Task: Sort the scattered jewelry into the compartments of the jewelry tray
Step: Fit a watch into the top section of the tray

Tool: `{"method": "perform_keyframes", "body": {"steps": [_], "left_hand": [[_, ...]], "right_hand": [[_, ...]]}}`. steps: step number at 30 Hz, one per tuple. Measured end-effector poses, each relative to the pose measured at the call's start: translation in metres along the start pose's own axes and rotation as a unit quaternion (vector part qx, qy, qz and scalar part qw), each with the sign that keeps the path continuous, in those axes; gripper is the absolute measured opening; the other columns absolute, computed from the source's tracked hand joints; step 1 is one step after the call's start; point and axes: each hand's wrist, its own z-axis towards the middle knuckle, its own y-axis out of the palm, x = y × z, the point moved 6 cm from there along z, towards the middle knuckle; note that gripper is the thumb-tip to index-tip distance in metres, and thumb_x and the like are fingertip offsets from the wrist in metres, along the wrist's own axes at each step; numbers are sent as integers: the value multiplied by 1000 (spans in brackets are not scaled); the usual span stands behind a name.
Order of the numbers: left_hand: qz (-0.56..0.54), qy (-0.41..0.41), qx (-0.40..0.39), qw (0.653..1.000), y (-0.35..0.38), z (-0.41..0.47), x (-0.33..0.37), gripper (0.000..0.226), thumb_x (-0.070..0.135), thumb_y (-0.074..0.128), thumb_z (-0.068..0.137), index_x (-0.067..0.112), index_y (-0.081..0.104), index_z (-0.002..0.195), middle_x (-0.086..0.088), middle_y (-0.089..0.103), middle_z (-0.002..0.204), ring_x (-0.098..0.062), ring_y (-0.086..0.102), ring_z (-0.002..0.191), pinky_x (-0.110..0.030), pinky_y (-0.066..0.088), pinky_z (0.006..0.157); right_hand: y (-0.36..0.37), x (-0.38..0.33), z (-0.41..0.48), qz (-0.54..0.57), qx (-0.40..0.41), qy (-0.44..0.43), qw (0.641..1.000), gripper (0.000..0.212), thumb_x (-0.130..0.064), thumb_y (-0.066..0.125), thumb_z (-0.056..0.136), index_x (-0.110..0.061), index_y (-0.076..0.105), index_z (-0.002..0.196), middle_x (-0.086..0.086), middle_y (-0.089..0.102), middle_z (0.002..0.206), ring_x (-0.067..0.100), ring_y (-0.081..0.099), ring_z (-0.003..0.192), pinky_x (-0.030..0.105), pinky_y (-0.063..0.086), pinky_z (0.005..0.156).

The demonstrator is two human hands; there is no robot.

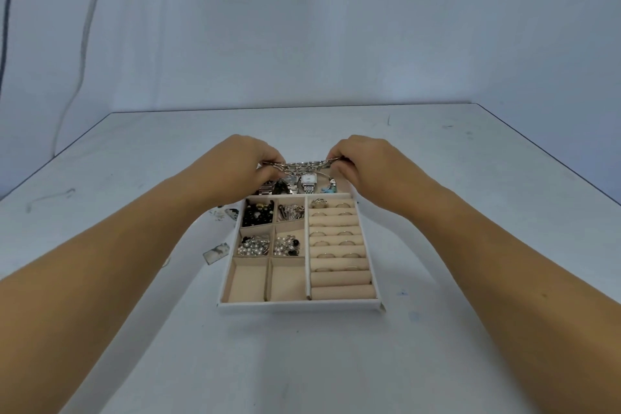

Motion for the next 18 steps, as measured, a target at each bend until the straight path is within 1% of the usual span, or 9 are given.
{"method": "perform_keyframes", "body": {"steps": [2,5,7,9,11,14,18], "left_hand": [[23,13,6,1000,3,-2,0,18,28,59,90,22,73,100,4,67,91,-17,57,90,-32,44,77],[54,31,25,998,5,-4,-1,21,30,60,90,20,72,103,-1,64,94,-21,53,95,-39,44,81],[81,40,31,995,8,-5,-1,24,32,62,88,19,72,105,-2,64,98,-22,49,97,-41,43,83],[100,55,39,993,9,-6,-1,25,33,64,86,20,72,106,-2,64,98,-23,47,99,-40,43,83],[102,63,43,992,10,-7,-1,24,33,66,85,22,73,104,0,63,97,-22,45,102,-36,41,82],[104,58,29,993,11,-5,-3,23,37,67,83,26,73,103,6,60,98,-18,40,104,-32,37,83],[109,59,12,992,11,-2,-3,23,40,64,84,31,71,104,12,53,94,-15,36,103,-31,37,84]], "right_hand": [[4,-2,-1,-11,-3,-1,1000,19,-22,48,95,-15,63,105,1,64,98,17,57,90,29,44,78],[8,-4,-2,-38,1,-13,999,20,-23,49,95,-15,64,104,1,65,97,20,57,90,35,45,80],[11,-4,-2,-60,2,-17,998,20,-25,49,95,-17,64,105,0,67,96,20,56,90,36,43,81],[15,-3,-3,-66,-9,-14,998,20,-27,49,94,-20,65,104,-4,67,95,18,53,91,36,41,82],[19,-1,-3,-61,-32,-5,998,20,-29,50,94,-23,65,105,-6,67,95,17,51,95,36,38,85],[22,3,-3,-55,-64,8,996,21,-31,50,94,-26,65,107,-8,66,95,16,47,102,34,34,88],[22,3,-4,-55,-71,9,996,23,-33,50,94,-27,65,110,-8,66,99,16,46,104,33,31,88]]}}
